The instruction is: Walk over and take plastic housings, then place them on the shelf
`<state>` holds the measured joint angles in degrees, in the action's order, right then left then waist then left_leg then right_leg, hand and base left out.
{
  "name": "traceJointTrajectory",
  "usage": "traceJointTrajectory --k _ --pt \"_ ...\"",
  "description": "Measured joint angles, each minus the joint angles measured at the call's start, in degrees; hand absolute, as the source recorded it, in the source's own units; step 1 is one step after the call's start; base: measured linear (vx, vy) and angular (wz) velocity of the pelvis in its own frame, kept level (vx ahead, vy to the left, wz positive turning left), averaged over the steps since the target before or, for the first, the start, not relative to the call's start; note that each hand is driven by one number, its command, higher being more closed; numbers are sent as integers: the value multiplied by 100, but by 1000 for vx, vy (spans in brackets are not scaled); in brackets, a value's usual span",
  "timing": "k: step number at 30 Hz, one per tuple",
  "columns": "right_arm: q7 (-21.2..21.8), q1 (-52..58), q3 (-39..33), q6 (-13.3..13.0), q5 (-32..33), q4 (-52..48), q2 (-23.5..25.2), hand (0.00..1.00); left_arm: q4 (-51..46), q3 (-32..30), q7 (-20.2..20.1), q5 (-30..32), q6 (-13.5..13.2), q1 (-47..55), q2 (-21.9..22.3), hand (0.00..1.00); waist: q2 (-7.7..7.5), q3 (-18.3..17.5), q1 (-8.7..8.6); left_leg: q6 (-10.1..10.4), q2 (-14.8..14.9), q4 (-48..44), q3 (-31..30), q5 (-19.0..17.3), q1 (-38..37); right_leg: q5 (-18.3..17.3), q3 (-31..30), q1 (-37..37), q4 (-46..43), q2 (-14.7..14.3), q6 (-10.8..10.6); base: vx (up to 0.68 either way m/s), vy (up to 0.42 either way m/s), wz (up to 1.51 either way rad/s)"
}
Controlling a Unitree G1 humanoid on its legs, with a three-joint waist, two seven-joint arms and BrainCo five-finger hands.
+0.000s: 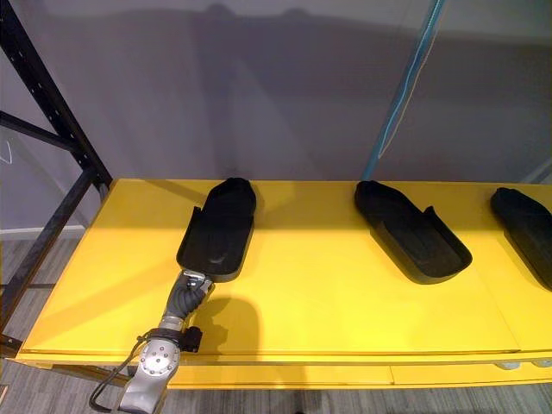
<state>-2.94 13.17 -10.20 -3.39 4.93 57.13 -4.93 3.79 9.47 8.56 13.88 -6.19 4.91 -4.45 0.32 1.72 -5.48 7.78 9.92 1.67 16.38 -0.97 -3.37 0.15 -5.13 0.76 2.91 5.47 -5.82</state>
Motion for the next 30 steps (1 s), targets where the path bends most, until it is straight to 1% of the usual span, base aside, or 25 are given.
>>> traceJointTrajectory --k 6,7,10,18,21,25,28,30 --pt "-2 -4 -106 0 -1 1 22 0 195 34 -3 116 -2 -189 -23 100 -9 4 -16 1 0 0 2 2 -13 38 -3 40 41 2 0 -6 -1 0" --pt "-2 -6 -107 1 -1 0 24 0 213 60 -4 128 1 -215 -43 100 -33 18 -23 2 -1 -1 2 4 -16 46 -4 34 48 2 -1 -37 -5 0" --pt "-3 -16 -108 1 -1 -1 24 0 219 117 -12 207 1 -224 -72 100 -40 21 -49 3 -2 -1 4 4 -20 66 -6 33 84 4 0 -36 -5 -1" --pt "-5 -22 -113 3 -3 1 23 0 222 265 -35 199 -35 -295 -81 100 -35 17 -53 6 -2 22 6 6 -17 100 -5 69 171 2 2 0 0 0" --pt "-5 -26 -112 3 -3 2 26 0 170 264 -36 109 -38 -294 -87 100 -43 18 -55 4 -2 22 -3 8 -21 102 10 102 171 3 1 -1 -3 1" --pt "-3 -25 -110 2 -3 3 26 0 -149 198 -52 -110 21 -110 -123 100 -53 24 -70 -3 -3 12 -55 17 -19 102 89 133 161 10 0 -11 -7 7" --pt "1 -24 -106 2 -3 22 19 0 -715 -49 -17 -296 15 142 -169 100 -53 24 -43 -12 -3 -4 -86 27 -15 102 116 147 140 16 1 -21 -7 5" --pt "3 -20 -99 2 -3 24 12 0 -1237 -331 40 -444 -26 325 -218 100 -52 25 -26 -21 -3 -22 -120 36 -17 101 143 155 88 18 1 -33 -6 8"
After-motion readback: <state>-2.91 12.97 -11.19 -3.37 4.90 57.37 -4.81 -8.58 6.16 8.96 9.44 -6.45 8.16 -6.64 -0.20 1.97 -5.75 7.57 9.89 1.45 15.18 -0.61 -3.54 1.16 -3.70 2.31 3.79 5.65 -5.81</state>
